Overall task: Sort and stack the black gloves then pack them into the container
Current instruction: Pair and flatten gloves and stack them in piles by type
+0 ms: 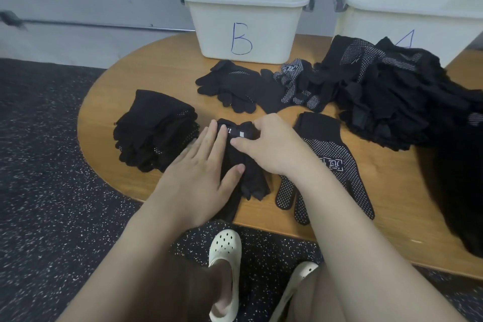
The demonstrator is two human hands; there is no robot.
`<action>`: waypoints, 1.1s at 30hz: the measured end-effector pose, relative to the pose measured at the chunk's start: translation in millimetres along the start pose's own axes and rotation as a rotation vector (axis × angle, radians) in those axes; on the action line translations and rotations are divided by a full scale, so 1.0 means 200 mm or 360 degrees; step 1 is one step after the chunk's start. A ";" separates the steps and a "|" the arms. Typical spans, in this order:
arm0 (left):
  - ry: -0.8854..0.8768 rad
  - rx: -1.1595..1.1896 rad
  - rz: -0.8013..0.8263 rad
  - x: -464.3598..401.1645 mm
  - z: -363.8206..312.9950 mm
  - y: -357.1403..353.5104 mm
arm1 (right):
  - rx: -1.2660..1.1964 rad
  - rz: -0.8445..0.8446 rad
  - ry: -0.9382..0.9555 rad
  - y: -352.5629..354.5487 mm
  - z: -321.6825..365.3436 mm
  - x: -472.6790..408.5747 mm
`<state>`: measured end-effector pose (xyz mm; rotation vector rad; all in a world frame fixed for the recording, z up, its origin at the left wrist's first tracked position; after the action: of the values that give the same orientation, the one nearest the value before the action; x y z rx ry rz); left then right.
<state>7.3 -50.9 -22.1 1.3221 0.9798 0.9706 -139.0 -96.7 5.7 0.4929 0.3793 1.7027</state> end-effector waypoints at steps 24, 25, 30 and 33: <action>0.0237 0.1557 -0.0956 0.12 -0.16 0.36 | -0.1421 -0.0246 0.0506 0.24 0.10 0.38; 0.0209 0.1565 -0.0945 0.10 -0.21 0.35 | -0.1396 -0.0332 0.0448 0.28 0.06 0.39; 0.0087 0.1620 -0.0750 0.02 -0.46 0.32 | -0.1280 -0.0476 0.0246 0.47 -0.09 0.54; 0.0010 0.1652 -0.0702 -0.03 -0.61 0.33 | -0.1191 -0.0593 0.0269 0.60 -0.14 0.64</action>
<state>-110.6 -17.6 43.1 1.7901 1.8029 0.0679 -273.9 7.9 58.1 -0.2599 -0.0634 1.3918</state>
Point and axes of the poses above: each hand's wrist, its own x-axis away from the middle knuckle, its own y-axis out of the back of the hand, z = x × y, the point moved 6 cm from there along -x, towards the middle knuckle, and after that the axes turned 13 degrees about -x, right-handed, at the moved point
